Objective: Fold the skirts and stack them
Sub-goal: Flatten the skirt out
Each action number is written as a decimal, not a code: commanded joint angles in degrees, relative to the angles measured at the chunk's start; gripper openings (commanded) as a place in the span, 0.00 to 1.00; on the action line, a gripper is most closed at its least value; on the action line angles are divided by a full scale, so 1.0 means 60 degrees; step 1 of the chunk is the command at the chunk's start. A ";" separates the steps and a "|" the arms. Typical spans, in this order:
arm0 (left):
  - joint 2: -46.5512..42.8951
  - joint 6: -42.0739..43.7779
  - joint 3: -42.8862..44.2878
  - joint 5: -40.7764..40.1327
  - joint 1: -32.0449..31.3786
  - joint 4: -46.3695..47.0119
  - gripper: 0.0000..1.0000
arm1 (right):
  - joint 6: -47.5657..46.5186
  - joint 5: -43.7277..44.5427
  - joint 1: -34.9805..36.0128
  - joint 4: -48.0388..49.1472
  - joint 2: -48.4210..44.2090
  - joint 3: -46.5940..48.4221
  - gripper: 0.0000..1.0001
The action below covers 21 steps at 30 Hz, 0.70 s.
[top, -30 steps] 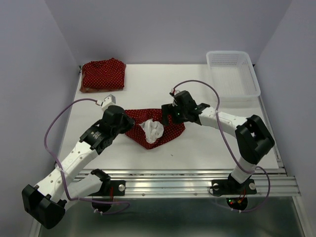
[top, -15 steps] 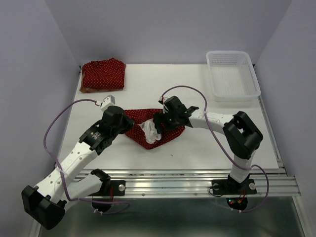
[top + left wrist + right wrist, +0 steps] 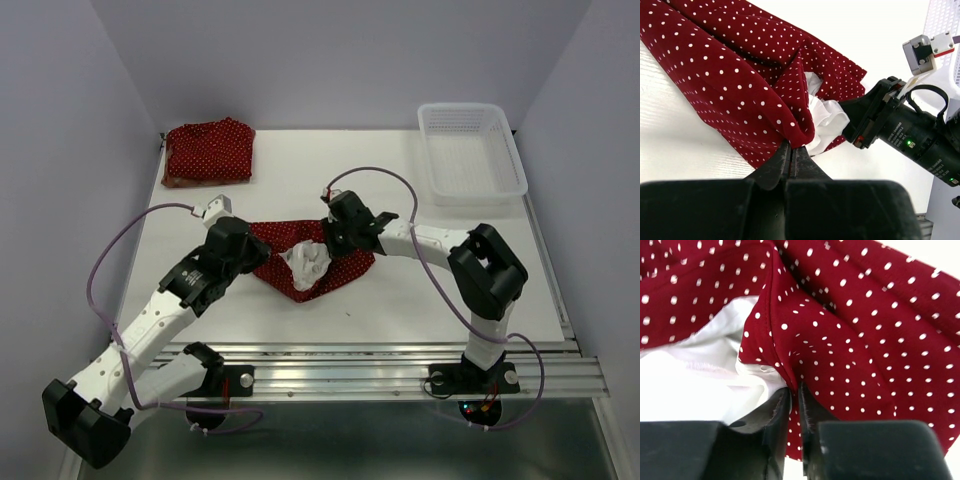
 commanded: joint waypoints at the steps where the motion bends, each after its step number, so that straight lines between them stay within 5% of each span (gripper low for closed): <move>1: -0.0324 0.0012 0.0119 -0.0302 0.0017 0.0097 0.00 | -0.0235 0.1187 0.0084 0.0261 0.0118 0.0675 0.17; 3: -0.0411 0.0012 0.0163 -0.0317 0.0032 0.0082 0.00 | -0.0352 0.1406 0.0084 0.0305 0.0001 0.0763 0.01; 7: -0.0602 0.0172 0.0658 -0.0623 0.0032 -0.0107 0.00 | -0.0776 0.3321 0.0084 -0.0175 -0.0774 0.1129 0.01; 13: -0.0529 0.0524 0.3015 -0.3112 0.0046 -0.1045 0.00 | -0.1553 0.7747 0.0084 -0.1948 -0.2572 0.2695 0.01; 21: -0.0104 0.1886 0.6414 -0.5091 0.0032 -0.0768 0.00 | -0.2183 0.6491 0.0084 -0.2478 -0.5782 0.3519 0.01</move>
